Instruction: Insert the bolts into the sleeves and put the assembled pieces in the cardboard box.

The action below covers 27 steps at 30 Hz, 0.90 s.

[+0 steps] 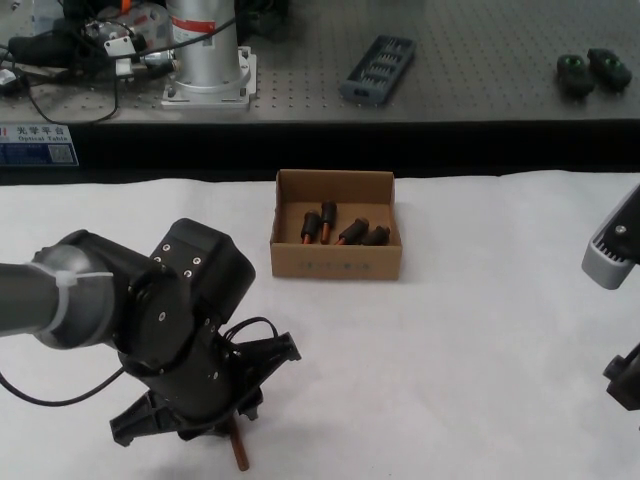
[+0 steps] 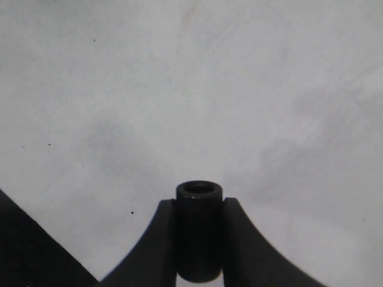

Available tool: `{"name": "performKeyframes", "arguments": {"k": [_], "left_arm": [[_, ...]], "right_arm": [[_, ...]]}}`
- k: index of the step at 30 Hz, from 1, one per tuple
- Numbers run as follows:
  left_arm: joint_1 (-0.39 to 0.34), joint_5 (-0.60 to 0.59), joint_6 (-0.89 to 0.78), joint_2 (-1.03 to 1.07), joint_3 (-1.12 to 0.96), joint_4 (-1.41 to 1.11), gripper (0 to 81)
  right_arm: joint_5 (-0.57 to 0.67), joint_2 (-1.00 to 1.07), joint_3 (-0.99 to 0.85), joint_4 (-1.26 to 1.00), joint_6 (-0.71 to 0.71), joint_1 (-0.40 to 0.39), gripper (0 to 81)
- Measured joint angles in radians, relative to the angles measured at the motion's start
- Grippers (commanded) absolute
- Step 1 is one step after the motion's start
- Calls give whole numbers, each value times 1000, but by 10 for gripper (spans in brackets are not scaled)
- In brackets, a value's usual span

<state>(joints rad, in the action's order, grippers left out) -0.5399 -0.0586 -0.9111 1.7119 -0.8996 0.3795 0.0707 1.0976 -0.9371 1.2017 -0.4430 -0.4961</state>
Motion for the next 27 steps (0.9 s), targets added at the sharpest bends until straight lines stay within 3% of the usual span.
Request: {"name": "performKeyframes", "arguments": {"k": [5,19,27], "left_arm": [[0,24,35,3,0,5,8],[8,-58,41,-1,-3,0,6],[16,-123,234,-126,6,-133,6]], "right_arm": [[0,0,0,0,0,0,26],[10,0,0,0,2,0,26],[287,0,0,-159,225,0,26]]}}
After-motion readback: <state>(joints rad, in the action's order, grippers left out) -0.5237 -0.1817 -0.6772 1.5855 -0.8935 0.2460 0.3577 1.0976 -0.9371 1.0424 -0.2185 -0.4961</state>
